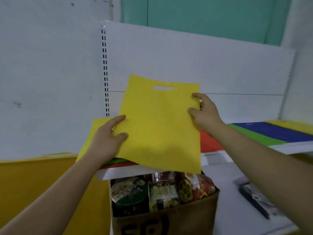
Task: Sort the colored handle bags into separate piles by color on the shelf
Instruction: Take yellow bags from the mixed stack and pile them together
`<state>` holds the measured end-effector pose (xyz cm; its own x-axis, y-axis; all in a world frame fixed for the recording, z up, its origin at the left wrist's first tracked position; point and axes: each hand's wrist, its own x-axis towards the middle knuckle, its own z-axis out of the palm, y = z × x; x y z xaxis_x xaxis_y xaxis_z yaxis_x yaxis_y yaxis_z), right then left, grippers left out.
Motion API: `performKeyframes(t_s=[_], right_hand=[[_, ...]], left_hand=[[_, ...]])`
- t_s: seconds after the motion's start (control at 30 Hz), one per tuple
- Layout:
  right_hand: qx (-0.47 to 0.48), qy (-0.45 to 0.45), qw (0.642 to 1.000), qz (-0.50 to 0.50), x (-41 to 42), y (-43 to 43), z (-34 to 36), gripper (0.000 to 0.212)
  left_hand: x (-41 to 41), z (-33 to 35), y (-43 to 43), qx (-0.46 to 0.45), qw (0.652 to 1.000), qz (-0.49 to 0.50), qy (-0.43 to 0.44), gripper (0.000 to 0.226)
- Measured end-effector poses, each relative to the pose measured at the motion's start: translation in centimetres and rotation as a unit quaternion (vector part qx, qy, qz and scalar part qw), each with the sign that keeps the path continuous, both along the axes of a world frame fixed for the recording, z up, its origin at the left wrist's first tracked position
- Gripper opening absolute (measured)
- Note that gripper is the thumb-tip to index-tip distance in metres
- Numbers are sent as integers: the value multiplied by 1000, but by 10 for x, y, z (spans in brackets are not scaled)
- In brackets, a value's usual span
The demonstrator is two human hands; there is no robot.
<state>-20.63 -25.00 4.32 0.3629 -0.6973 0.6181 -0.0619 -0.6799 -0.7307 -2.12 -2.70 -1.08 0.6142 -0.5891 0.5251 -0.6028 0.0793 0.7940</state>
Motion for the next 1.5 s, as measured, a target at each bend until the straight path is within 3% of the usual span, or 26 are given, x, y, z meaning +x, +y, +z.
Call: performKeyframes(t_s=[0.5,1.0,1.5], right_hand=[[-22,2,984,-175,-224,-58,13,48],[25,25,925,-378,-531,-114,-2,47],[47,31,868,-493,-643,-223,-12,46]], left_hand=[[-177,11,-115,-11,986,-168,15,49],[-438,1,-283,2,942,-335,-25,53],[-553,-8,-467,20,895,-446,-8,52]])
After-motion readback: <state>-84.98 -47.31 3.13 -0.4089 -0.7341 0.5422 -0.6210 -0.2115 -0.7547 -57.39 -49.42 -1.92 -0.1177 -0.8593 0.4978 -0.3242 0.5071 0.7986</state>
